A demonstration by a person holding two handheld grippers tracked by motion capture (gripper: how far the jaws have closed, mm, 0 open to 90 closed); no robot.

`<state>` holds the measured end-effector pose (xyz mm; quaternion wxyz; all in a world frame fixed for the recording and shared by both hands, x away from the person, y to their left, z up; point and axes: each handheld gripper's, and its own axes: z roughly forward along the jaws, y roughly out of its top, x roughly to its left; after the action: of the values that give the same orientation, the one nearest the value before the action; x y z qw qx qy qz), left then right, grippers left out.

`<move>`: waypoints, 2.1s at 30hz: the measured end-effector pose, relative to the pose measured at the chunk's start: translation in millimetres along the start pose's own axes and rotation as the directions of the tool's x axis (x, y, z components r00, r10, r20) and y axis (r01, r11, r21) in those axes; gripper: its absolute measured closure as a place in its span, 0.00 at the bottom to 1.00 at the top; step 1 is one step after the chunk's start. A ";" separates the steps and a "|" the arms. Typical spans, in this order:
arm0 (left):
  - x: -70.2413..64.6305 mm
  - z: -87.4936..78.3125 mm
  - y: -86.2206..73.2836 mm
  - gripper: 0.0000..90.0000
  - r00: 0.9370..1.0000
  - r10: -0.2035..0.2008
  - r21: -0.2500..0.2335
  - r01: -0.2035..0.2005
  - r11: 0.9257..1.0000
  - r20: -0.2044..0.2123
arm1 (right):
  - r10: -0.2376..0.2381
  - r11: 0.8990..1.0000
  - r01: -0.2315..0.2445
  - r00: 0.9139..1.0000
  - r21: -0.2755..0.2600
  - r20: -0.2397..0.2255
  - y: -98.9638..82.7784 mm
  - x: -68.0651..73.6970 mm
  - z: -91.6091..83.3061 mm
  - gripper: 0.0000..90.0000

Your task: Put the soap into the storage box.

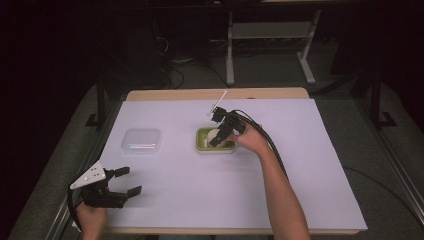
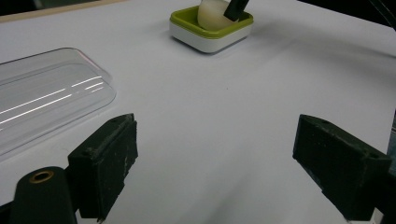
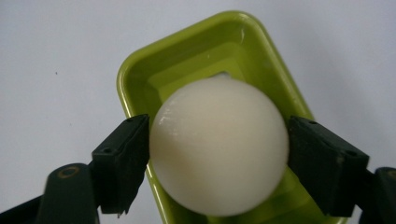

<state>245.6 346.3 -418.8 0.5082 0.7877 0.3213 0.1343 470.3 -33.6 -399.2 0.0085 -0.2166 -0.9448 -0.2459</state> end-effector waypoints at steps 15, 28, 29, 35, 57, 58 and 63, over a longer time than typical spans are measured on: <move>0.3 0.1 -0.1 0.15 1.000 0.001 0.001 -0.001 1.000 -0.001 | 0.011 0.998 -0.012 1.000 -0.067 -0.017 -3.3 -2.1 -17.0 0.33; -1.0 0.9 0.0 0.15 1.000 -0.003 0.002 0.003 1.000 0.000 | 0.015 0.997 -0.017 1.000 -0.072 -0.026 -14.3 3.0 -30.2 0.30; -1.1 0.9 0.1 0.15 1.000 -0.002 0.003 0.002 1.000 0.000 | 0.019 0.997 -0.021 0.999 -0.077 -0.027 -15.2 4.7 -31.4 0.29; -1.4 1.6 0.4 0.15 1.000 0.004 0.009 -0.004 1.000 -0.001 | 0.000 0.996 -0.002 1.000 -0.086 -0.028 -21.8 11.5 -36.7 0.29; -2.1 3.3 0.9 0.15 1.000 0.005 0.010 -0.005 1.000 0.000 | 0.005 0.990 -0.006 1.000 -0.142 -0.006 -54.1 23.4 -56.5 0.28; -2.4 3.8 0.9 0.15 1.000 0.007 0.009 -0.007 1.000 0.001 | 0.001 0.990 -0.002 1.000 -0.143 -0.005 -55.8 24.0 -57.3 0.29; -2.6 4.1 0.9 0.15 1.000 0.005 0.011 -0.005 1.000 0.000 | -0.001 0.989 0.001 1.000 -0.146 0.004 -65.3 27.9 -61.8 0.29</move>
<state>246.2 341.4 -419.6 0.5035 0.7913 0.3201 0.1337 412.5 -102.5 -371.6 -0.0093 -0.2166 -0.9243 -0.3140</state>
